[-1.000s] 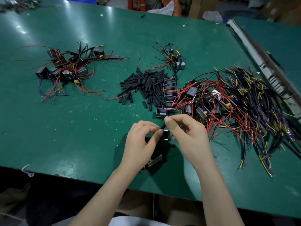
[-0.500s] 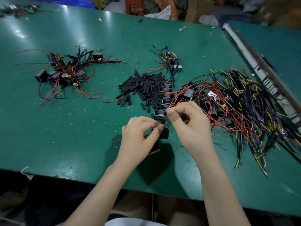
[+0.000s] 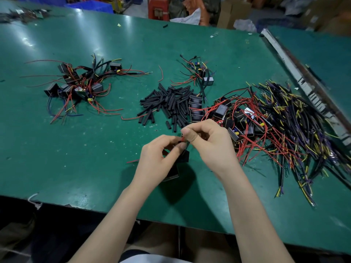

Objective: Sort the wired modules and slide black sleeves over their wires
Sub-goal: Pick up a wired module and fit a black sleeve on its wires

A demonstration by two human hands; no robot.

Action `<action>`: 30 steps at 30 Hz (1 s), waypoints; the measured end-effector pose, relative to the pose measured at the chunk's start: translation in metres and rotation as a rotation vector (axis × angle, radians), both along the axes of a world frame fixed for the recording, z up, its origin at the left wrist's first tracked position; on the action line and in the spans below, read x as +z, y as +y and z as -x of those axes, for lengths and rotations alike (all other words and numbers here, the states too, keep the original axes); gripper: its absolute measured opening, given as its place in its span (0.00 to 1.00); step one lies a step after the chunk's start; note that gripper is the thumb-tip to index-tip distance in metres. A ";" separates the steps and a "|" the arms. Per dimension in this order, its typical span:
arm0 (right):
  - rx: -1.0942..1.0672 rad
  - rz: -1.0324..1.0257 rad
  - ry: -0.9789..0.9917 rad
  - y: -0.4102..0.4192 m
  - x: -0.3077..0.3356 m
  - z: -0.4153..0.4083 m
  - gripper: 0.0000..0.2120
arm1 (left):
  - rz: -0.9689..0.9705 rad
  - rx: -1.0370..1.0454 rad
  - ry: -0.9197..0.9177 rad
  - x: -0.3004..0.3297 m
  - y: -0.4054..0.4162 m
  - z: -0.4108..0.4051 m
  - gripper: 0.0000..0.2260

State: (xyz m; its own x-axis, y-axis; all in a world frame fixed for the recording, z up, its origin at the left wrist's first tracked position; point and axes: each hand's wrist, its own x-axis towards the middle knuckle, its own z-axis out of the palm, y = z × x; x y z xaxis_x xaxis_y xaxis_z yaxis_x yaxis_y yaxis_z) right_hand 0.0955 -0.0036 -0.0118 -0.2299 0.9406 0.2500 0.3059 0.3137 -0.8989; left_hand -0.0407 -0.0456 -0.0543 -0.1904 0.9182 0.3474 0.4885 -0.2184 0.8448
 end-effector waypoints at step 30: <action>0.050 0.911 0.681 -0.004 -0.035 0.015 0.11 | 0.016 0.110 0.102 -0.020 -0.005 0.005 0.10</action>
State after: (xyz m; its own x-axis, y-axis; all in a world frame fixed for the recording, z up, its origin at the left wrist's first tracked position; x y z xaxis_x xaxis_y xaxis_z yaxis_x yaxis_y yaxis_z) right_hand 0.0809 -0.0077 -0.0466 -0.3506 0.8296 -0.4346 -0.3276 -0.5434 -0.7729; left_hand -0.0461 -0.0509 -0.0743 -0.2544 0.8994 0.3554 0.5922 -0.1457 0.7925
